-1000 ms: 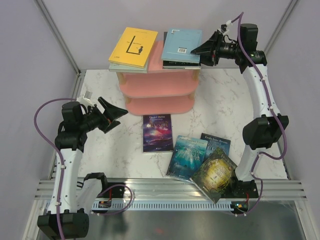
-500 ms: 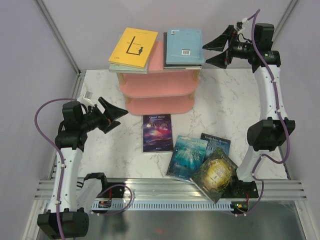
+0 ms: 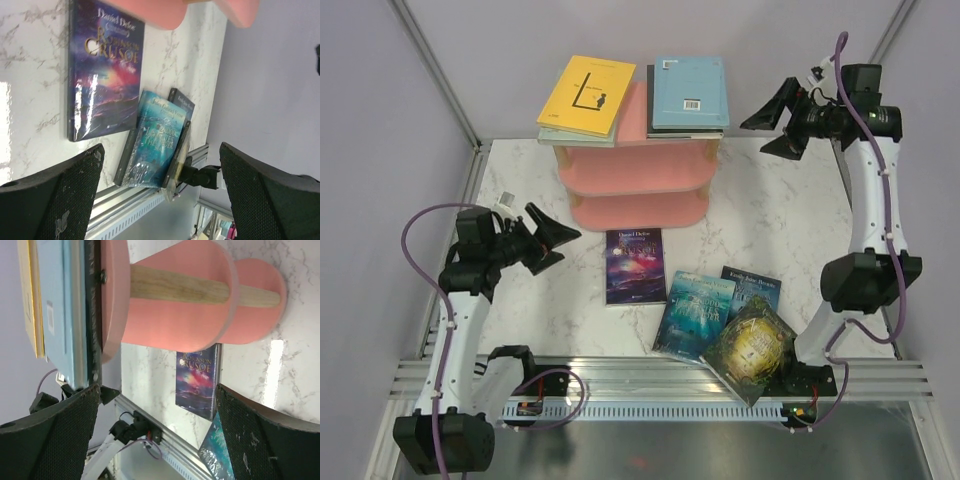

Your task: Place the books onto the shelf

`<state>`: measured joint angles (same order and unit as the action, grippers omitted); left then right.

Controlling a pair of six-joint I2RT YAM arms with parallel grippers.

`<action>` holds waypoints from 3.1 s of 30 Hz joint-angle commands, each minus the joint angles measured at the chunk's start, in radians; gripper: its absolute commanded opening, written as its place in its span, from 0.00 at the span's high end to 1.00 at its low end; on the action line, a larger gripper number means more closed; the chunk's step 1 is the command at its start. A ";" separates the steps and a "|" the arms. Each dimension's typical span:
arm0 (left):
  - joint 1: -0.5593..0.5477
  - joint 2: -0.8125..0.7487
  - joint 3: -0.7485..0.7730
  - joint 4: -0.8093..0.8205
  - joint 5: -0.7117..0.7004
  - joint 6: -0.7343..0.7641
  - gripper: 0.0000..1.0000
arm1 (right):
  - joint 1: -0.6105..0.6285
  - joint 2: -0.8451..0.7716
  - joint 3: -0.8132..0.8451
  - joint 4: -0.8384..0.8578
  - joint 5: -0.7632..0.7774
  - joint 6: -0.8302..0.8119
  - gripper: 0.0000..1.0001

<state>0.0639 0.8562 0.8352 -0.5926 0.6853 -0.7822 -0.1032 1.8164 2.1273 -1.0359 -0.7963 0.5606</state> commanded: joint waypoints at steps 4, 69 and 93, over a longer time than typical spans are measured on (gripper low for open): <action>-0.048 0.082 -0.119 -0.007 -0.074 0.063 0.03 | 0.066 -0.281 -0.306 -0.023 0.173 -0.078 0.02; -0.383 0.502 -0.410 0.798 0.037 -0.118 0.98 | 0.718 -0.070 -1.382 1.182 0.321 0.303 0.10; -0.196 -0.034 -0.265 0.747 0.341 -0.368 0.98 | 0.827 -0.509 -1.294 1.071 0.255 0.427 0.02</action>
<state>-0.1394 0.8730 0.5186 -0.0071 0.9241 -1.0241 0.7094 1.3468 0.7883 0.0315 -0.5442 0.9661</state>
